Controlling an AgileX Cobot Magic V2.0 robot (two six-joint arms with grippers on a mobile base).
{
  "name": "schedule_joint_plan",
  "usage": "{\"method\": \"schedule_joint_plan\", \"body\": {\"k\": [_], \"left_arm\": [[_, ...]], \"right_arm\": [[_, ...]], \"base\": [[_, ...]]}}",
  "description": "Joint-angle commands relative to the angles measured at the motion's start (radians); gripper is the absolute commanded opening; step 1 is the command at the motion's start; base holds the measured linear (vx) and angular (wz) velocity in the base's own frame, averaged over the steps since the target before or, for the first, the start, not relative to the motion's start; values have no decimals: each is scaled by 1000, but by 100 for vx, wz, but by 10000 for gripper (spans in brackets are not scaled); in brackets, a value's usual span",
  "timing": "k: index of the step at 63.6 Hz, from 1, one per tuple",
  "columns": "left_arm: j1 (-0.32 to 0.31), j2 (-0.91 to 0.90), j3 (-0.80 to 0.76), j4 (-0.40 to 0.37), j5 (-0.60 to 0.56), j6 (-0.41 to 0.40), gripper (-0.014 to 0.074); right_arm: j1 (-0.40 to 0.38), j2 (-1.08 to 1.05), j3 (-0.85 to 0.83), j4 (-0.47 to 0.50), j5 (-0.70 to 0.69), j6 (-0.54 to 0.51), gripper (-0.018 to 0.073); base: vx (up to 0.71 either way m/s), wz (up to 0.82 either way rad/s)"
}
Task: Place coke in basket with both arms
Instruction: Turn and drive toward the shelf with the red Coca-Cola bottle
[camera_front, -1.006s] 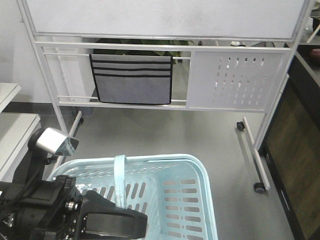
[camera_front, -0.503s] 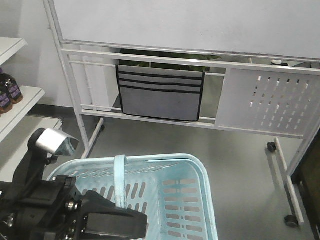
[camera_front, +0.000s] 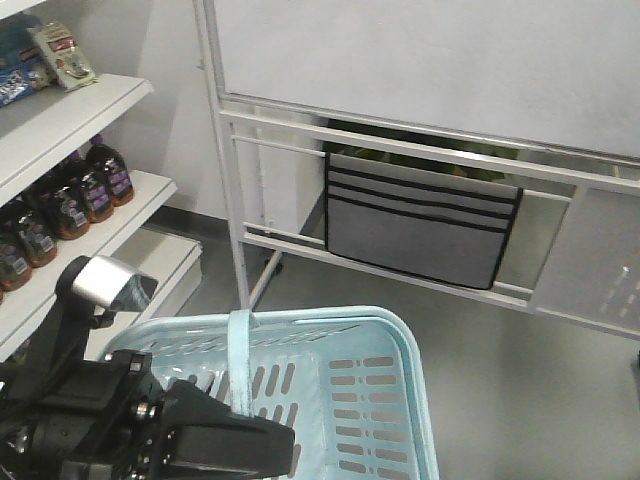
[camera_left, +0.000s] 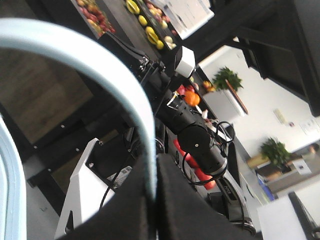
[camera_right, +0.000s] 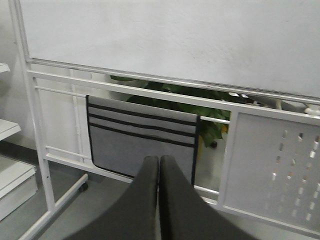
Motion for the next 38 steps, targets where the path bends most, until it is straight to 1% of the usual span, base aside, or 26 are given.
{"method": "schedule_joint_plan", "body": {"k": [1,38], "left_arm": [[-3,-22,-25,-84,-64,6,-6],[-3,-22,-25,-83,-64,6,-6]], "right_arm": [[-6,-19,11,-7,-74,-5,-5],[-6,-19,11,-7,-74,-5,-5]], "base": [[17,43],[12,48]]}}
